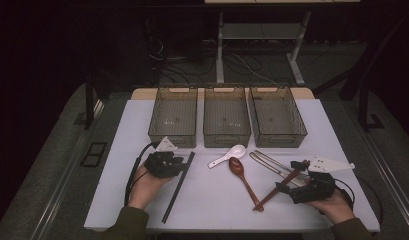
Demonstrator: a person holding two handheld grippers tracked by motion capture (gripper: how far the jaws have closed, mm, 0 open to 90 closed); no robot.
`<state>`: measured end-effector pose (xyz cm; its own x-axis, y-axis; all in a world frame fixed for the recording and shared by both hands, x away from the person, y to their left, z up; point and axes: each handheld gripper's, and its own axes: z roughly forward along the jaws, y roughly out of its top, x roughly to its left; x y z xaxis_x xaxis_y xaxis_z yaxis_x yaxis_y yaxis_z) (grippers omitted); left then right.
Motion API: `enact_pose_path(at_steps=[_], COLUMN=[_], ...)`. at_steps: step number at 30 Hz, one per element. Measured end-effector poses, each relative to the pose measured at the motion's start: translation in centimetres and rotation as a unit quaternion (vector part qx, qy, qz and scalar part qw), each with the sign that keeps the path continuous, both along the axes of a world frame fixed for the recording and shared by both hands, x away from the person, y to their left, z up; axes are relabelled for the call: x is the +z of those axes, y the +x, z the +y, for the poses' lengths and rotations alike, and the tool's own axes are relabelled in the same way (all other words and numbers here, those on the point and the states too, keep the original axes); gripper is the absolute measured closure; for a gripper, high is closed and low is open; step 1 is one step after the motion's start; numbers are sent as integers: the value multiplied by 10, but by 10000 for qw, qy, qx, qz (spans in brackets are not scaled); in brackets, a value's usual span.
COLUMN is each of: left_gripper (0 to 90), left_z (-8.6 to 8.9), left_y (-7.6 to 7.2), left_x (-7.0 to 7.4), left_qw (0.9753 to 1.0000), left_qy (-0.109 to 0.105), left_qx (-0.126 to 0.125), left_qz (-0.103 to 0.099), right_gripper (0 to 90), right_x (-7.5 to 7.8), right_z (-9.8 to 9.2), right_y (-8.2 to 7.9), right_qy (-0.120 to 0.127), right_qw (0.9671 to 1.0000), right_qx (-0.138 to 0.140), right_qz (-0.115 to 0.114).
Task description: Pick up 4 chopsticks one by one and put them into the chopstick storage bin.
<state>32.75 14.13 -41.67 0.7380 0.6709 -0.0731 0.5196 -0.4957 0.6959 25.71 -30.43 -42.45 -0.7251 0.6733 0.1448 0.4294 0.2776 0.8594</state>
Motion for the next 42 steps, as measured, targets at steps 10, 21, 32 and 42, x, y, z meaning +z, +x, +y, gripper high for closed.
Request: enact_pose_path(at_steps=[10, 21, 32, 42], left_gripper=[641, 657, 671, 712], left_z=[-24, -33, -37, -38], left_y=[32, 40, 43, 43], left_x=[-7, -16, -22, -24], left_qw=[9995, 9981, 9974, 9974], left_qy=[86, 234, 460, 479], left_qx=[311, 572, 556, 529], left_qz=[38, 23, 13, 53], right_gripper=[28, 28, 28, 28], right_x=[0, 0, 0, 0], right_z=[-1, -1, 0, 0], right_y=[0, 0, 0, -1], right_qy=[21, 11, 10, 17], right_qw=[10000, 10000, 10000, 10000], right_qx=[-9, 7, 12, 14], right_qz=[-14, 4, 5, -6])
